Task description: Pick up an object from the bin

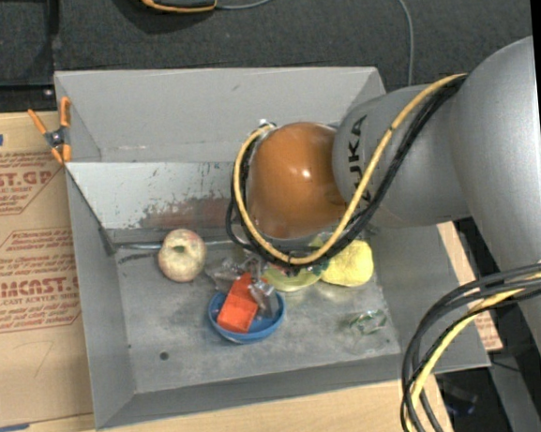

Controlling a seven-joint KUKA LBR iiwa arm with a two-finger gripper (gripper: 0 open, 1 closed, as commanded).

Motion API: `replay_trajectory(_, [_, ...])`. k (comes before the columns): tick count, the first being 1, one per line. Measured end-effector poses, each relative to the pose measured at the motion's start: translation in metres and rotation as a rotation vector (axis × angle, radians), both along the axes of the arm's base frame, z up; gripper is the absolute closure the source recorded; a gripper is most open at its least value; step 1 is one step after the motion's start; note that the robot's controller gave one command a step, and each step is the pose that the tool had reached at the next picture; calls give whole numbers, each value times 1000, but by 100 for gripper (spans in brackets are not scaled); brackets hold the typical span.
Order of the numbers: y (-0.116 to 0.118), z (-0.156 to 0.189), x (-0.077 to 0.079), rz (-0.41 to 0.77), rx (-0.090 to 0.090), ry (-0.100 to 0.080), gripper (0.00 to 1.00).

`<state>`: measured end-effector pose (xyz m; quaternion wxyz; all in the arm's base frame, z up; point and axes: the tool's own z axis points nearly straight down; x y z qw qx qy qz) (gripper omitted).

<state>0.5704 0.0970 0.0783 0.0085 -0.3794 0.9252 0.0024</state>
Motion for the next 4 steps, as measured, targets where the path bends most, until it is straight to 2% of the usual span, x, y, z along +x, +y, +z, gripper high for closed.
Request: replay_trajectory(4, [0,26,-1,0,-1,1,100])
